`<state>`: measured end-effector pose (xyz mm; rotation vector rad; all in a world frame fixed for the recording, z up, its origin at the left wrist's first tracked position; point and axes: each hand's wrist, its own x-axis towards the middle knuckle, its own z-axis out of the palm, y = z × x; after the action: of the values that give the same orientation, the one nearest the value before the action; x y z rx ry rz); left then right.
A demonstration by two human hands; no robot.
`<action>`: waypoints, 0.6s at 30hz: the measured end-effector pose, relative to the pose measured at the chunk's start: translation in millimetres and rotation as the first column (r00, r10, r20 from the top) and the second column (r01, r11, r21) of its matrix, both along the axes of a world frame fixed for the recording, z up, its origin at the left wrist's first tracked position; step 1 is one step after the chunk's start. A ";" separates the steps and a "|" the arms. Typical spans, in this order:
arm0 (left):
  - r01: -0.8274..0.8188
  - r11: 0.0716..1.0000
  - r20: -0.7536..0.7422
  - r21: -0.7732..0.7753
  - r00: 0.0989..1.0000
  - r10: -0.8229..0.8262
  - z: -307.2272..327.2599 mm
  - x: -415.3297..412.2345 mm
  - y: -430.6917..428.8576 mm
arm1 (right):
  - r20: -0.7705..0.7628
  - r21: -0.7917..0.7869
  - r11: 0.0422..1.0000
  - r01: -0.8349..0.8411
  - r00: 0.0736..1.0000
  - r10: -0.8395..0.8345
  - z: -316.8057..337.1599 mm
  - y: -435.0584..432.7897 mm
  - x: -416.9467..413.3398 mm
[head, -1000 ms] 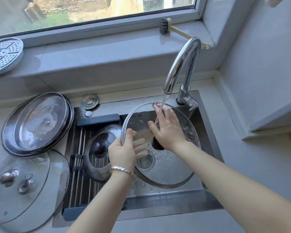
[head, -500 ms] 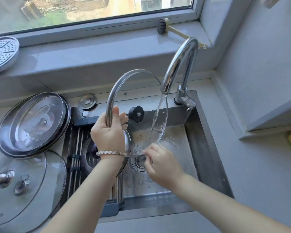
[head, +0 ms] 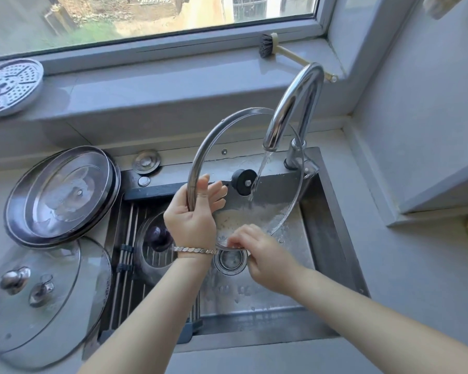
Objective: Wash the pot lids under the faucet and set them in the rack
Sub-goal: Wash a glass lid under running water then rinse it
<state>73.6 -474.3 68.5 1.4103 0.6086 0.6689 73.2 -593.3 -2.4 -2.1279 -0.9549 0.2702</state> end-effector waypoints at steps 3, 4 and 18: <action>-0.032 0.999 0.018 0.037 0.999 0.031 -2.0 -0.9 3.8 | 0.221 -0.096 0.980 0.177 0.963 -0.152 -22.3 -23.8 15.0; -0.043 0.999 0.010 0.033 0.999 0.043 -2.5 -0.8 3.5 | 0.257 -0.115 0.962 0.247 0.943 -0.211 -26.6 -29.2 18.0; -0.062 0.998 -0.199 0.008 0.978 0.062 -4.3 1.7 10.1 | 0.104 0.008 0.882 0.471 0.877 -0.469 -47.5 -43.3 21.3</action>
<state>75.4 -464.3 64.1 1.4754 0.8128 0.5806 94.5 -636.6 -49.9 -2.3298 -0.4597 -0.0782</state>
